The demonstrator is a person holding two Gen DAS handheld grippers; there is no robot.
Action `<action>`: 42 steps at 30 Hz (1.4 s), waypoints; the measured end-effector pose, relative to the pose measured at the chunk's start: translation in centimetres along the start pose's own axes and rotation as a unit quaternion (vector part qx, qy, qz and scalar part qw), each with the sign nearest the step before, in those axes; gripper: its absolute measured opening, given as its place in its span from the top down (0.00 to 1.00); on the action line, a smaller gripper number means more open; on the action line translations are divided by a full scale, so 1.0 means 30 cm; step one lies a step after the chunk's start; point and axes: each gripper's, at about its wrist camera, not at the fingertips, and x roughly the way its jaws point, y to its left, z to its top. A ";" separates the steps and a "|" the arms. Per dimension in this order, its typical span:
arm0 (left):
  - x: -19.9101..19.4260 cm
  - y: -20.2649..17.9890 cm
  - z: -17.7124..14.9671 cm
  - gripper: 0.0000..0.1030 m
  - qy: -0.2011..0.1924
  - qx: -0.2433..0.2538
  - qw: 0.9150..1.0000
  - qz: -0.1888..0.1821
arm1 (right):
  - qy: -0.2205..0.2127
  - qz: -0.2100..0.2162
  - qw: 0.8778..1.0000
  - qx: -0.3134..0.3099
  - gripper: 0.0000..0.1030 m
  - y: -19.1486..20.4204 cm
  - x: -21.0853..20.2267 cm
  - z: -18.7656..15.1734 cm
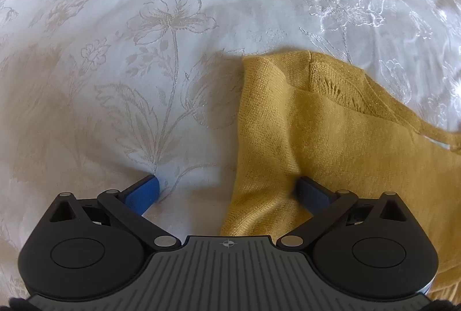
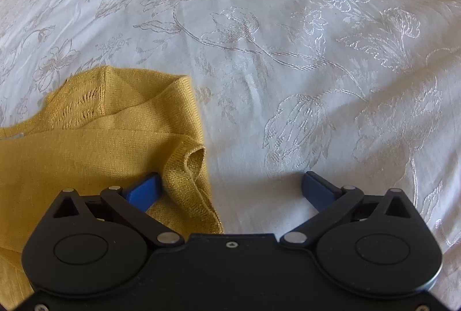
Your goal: Fold small clothes
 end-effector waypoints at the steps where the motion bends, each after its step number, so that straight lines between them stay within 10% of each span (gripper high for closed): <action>1: 0.000 0.000 -0.001 0.00 -0.002 -0.003 1.000 0.001 | -0.004 0.001 1.000 0.003 0.00 -0.004 0.000 -0.005; 7: -0.016 -0.002 -0.031 0.00 -0.026 0.007 1.000 0.000 | 0.005 0.019 1.000 0.006 0.00 -0.027 -0.003 0.010; 11: -0.080 -0.010 -0.048 0.24 -0.037 0.025 0.999 -0.006 | -0.010 0.004 1.000 0.000 0.10 -0.030 -0.064 0.010; 20: -0.292 0.043 -0.217 0.24 -0.087 0.039 0.995 0.005 | -0.038 0.028 0.999 -0.022 0.09 -0.021 -0.244 -0.132; 36: -0.266 0.171 -0.710 0.23 0.021 0.019 1.000 0.012 | 0.052 -0.009 0.998 0.042 0.10 -0.189 -0.296 -0.486; 42: -0.299 0.219 -0.771 0.23 0.011 -0.008 1.000 -0.003 | 0.042 0.087 0.995 0.000 0.27 -0.225 -0.399 -0.602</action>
